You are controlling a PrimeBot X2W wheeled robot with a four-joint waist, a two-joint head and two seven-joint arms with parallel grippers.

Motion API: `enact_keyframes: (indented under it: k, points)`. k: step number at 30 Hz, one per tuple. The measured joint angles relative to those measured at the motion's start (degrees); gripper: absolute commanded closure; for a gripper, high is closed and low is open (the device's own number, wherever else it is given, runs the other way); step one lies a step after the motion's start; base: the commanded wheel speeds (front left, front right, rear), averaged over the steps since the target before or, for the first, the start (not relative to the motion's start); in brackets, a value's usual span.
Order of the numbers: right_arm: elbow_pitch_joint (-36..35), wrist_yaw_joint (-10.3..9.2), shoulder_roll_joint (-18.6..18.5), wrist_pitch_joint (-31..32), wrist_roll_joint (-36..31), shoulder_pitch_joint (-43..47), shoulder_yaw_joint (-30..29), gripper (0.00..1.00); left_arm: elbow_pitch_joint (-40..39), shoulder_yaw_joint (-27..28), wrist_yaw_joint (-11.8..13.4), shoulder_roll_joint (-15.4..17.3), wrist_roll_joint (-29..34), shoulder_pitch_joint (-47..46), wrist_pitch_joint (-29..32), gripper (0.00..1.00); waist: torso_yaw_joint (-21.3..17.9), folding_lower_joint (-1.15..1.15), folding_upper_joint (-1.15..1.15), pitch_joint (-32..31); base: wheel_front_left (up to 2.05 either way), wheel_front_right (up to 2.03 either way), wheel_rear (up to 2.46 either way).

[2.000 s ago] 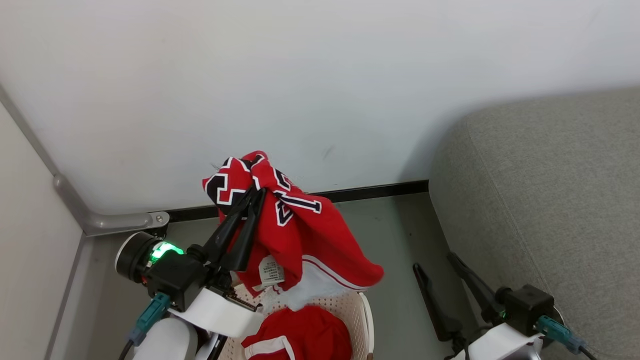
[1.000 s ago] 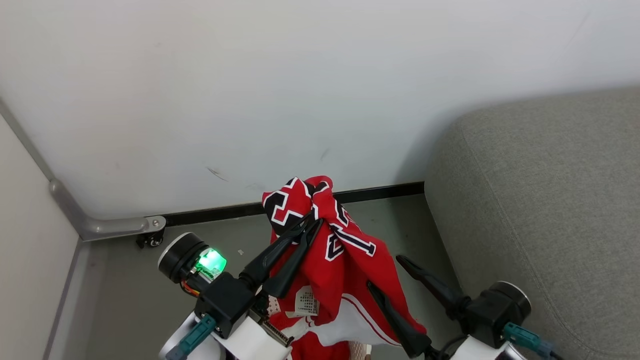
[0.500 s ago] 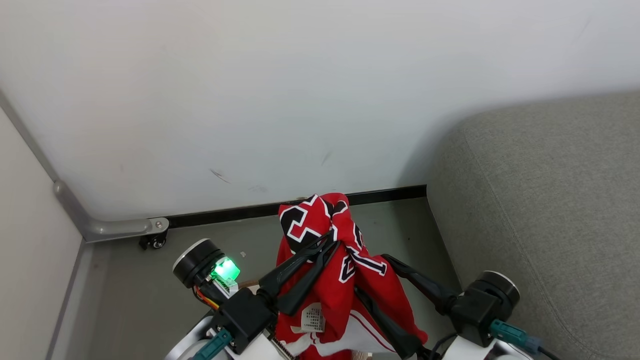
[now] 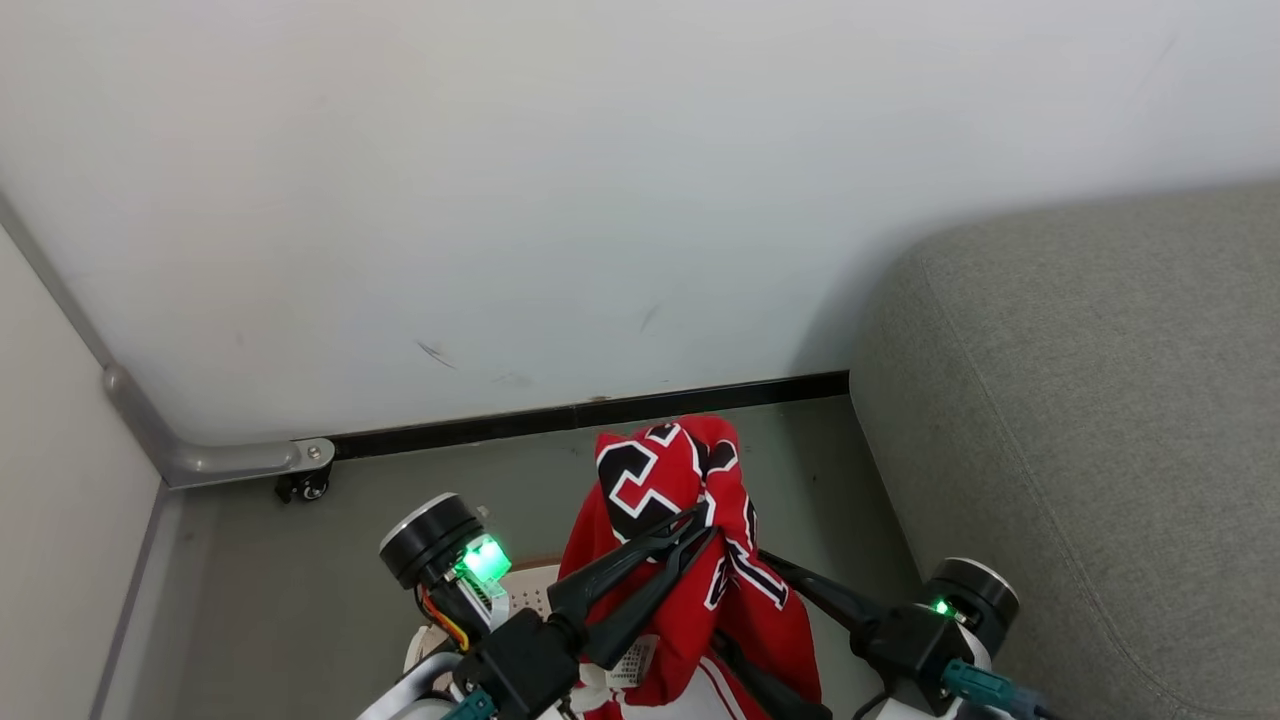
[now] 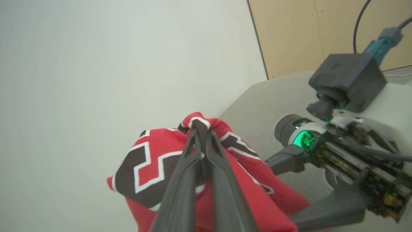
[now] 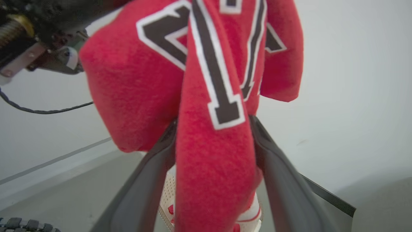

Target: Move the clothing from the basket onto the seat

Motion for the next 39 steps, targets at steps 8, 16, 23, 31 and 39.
enact_keyframes:
  k: [8, 16, 23, 31, 39]
  points:
    - [1.33, 0.00, -0.49, 0.00, -0.96, -2.68, 2.94, 0.00, 0.27, -2.52, 0.00, 0.40, -1.44, -0.47, 0.00, 1.00, -0.04, 0.00, 0.00, 0.04, 0.00, 0.00, 0.00]
    - [2.74, 0.00, 0.15, 0.00, -0.94, -3.77, 4.08, 0.00, 0.64, -5.76, 0.00, 0.97, -2.50, -1.11, 0.00, 1.00, 0.31, 0.00, 0.00, -0.24, 0.00, 0.00, 0.00]
    - [3.66, 0.00, 0.89, 0.00, -0.15, -3.76, 4.31, 1.00, 0.82, -6.82, 0.01, 1.70, -2.94, -1.16, 0.00, 1.00, 0.80, 0.00, 0.00, -0.42, 0.00, 0.00, 0.00]
    - [4.61, 0.00, 1.70, 0.00, 0.91, -3.72, 2.48, 1.00, 1.94, -4.98, 0.00, 1.85, -3.79, -1.17, -0.07, 1.00, 1.23, 0.00, 0.00, -0.40, 0.00, 0.00, 0.00]
    - [4.38, 0.00, 3.07, 0.00, 1.41, -3.67, -2.64, 1.00, 2.14, -3.92, 0.00, 1.87, -4.49, -1.17, -0.09, 1.00, 1.22, 0.00, 0.00, -0.09, 0.00, 0.00, 0.00]
